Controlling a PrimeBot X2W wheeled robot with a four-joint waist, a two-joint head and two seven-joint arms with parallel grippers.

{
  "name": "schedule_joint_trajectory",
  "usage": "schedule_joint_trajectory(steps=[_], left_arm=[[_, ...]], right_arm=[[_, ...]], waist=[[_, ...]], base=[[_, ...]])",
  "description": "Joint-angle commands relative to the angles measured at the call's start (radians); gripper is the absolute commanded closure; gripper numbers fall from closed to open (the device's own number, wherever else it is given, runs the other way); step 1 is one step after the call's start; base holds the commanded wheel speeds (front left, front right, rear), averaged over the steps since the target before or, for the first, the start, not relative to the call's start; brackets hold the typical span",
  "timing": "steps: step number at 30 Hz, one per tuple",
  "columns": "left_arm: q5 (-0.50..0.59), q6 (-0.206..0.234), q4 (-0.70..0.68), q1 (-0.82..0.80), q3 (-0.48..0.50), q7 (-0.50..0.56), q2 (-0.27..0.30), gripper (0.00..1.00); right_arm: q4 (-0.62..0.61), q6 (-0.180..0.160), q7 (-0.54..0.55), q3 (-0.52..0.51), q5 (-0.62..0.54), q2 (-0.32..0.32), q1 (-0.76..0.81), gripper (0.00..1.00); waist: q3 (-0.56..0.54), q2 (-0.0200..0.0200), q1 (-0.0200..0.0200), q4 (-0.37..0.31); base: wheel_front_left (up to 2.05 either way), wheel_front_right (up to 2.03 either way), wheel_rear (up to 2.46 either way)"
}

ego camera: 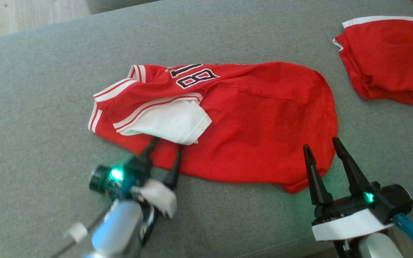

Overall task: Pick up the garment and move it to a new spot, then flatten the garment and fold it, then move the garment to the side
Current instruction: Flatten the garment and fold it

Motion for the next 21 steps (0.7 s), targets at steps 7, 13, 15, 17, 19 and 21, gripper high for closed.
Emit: schedule_joint_trajectory(steps=[7,13,15,17,19,21], left_arm=[[-0.085,-0.024,0.181,-0.171,0.053,0.030,-0.011,0.00],[-0.078,-0.010,0.196,-0.309,0.048,-0.010,-0.013,0.00],[-0.066,0.011,0.164,-0.353,0.056,-0.017,-0.013,0.00],[-0.058,0.024,0.131,-0.386,0.064,-0.020,-0.013,0.00],[-0.048,0.032,0.105,-0.409,0.069,-0.021,-0.012,0.00],[-0.036,0.034,0.098,-0.422,0.067,-0.021,-0.009,0.00]], right_arm=[[-0.026,0.007,-0.011,0.030,0.003,-0.020,-0.023,0.00],[-0.019,0.007,-0.011,0.032,0.005,-0.016,-0.014,0.00],[-0.017,0.007,-0.011,0.033,0.005,-0.015,-0.009,0.00],[-0.014,0.007,-0.011,0.035,0.005,-0.014,-0.005,0.00],[-0.012,0.007,-0.011,0.039,0.006,-0.013,-0.004,0.00],[-0.011,0.007,-0.011,0.044,0.008,-0.014,-0.006,0.00]], waist=[[0.002,0.0000,0.0001,-0.028],[-0.014,0.0000,0.0001,-0.037],[-0.024,0.0000,0.0001,-0.037],[-0.034,0.0000,0.0001,-0.036],[-0.041,0.0000,0.0001,-0.036],[-0.044,0.0000,0.0001,-0.037]], base=[[0.00,0.00,0.00],[0.00,0.00,0.00],[0.00,0.00,0.00],[0.00,0.00,0.00],[0.00,0.00,0.00],[0.00,0.00,0.00]])
